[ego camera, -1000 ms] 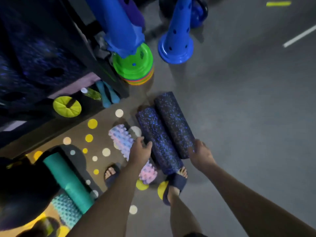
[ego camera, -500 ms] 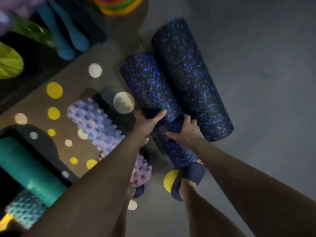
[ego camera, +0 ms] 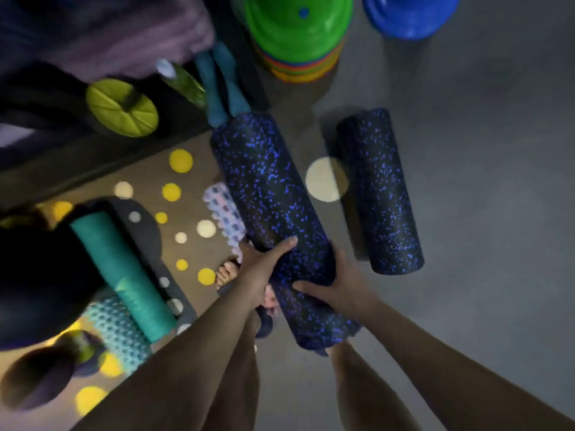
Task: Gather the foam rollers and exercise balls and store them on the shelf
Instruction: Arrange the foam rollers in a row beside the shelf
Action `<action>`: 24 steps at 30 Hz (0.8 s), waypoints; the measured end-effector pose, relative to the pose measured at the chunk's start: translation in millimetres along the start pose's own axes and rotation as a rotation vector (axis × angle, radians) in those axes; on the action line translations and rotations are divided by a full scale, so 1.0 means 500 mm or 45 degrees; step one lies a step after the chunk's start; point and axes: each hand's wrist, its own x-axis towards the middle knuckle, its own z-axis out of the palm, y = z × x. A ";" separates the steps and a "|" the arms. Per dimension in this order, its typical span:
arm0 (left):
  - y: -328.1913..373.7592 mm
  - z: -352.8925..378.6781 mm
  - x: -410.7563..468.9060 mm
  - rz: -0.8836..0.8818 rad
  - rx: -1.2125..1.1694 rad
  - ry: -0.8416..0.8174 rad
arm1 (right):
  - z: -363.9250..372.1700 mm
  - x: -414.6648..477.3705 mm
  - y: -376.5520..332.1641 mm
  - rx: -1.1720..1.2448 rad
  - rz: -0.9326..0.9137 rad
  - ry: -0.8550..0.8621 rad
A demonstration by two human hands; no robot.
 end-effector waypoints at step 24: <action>0.566 -0.492 -0.464 0.892 -0.822 0.479 | 0.076 -0.229 -0.895 -0.110 -0.871 0.038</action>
